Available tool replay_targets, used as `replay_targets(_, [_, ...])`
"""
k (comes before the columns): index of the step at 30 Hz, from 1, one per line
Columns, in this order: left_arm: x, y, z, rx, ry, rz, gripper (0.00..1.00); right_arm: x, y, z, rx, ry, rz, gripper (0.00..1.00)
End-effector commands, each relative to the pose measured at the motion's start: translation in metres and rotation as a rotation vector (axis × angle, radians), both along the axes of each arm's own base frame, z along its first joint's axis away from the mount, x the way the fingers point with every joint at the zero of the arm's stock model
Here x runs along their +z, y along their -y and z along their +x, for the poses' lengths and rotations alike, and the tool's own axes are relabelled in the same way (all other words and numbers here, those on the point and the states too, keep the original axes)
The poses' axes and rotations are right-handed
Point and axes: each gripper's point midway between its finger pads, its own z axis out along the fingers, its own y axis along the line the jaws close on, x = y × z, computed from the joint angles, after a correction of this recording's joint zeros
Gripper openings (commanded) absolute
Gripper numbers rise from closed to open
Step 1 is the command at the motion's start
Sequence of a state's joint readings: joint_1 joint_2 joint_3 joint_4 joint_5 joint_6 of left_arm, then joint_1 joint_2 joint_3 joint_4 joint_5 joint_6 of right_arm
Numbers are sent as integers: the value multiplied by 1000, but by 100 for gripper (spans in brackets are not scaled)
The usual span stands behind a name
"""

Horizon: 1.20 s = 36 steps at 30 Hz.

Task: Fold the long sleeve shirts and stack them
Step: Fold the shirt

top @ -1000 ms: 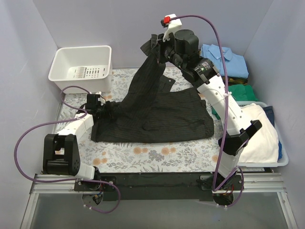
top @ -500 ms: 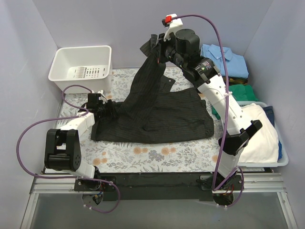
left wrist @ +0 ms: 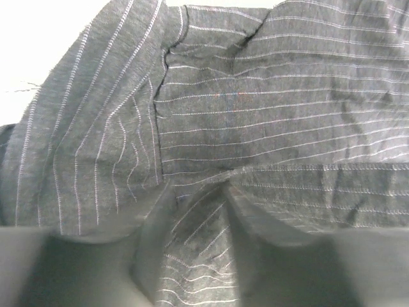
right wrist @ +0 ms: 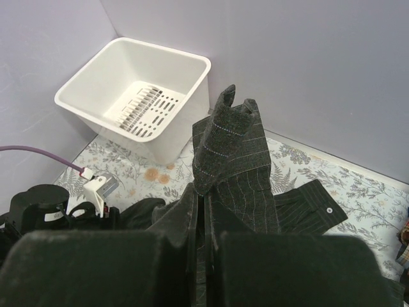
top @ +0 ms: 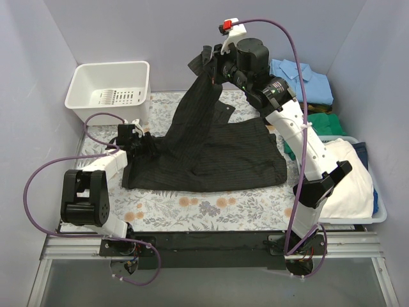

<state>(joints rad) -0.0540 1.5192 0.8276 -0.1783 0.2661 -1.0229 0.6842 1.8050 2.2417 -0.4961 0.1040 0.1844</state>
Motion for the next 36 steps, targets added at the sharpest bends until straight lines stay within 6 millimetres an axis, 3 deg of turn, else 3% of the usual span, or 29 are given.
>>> replay_targets(1, [7, 6, 9, -35, 32, -33, 14, 47, 15, -13, -9, 92, 86, 1])
replay_targets(4, [7, 7, 7, -34, 28, -40, 0, 46, 17, -13, -13, 90, 86, 1])
replay_targets(9, [12, 2, 8, -12, 43, -25, 0, 44, 19, -13, -19, 88, 79, 1])
replay_targets(15, [18, -23, 14, 107, 51, 75, 0, 23, 27, -12, -38, 50, 45, 1])
replay_targets(16, [18, -27, 14, 126, 44, 91, 0, 8, 27, -11, -39, 22, 21, 1])
replay_targets(20, [14, -43, 13, 194, 25, 141, 0, -12, 39, -21, -35, -10, -16, 1])
replay_targets(26, [3, -46, 9, 227, -12, 134, 0, -54, 56, -40, -21, -61, -99, 1])
replay_targets(27, [1, -47, 9, 231, -18, 137, 0, -76, 59, -42, -21, -94, -132, 1])
replay_targets(29, [-3, -47, 7, 235, -30, 136, 0, -84, 68, -52, -23, -99, -142, 1])
replay_targets(30, [-4, -47, 7, 237, -35, 137, 0, -106, 71, -55, -21, -127, -170, 1])
replay_targets(32, [-8, -48, 6, 242, -48, 135, 0, -107, 81, -66, -27, -115, -170, 1])
replay_targets(34, [-13, -49, 5, 248, -63, 138, 0, -129, 89, -72, -33, -141, -195, 1])
replay_targets(36, [-16, -50, 4, 257, -75, 140, 0, -132, 98, -85, -33, -137, -191, 1])
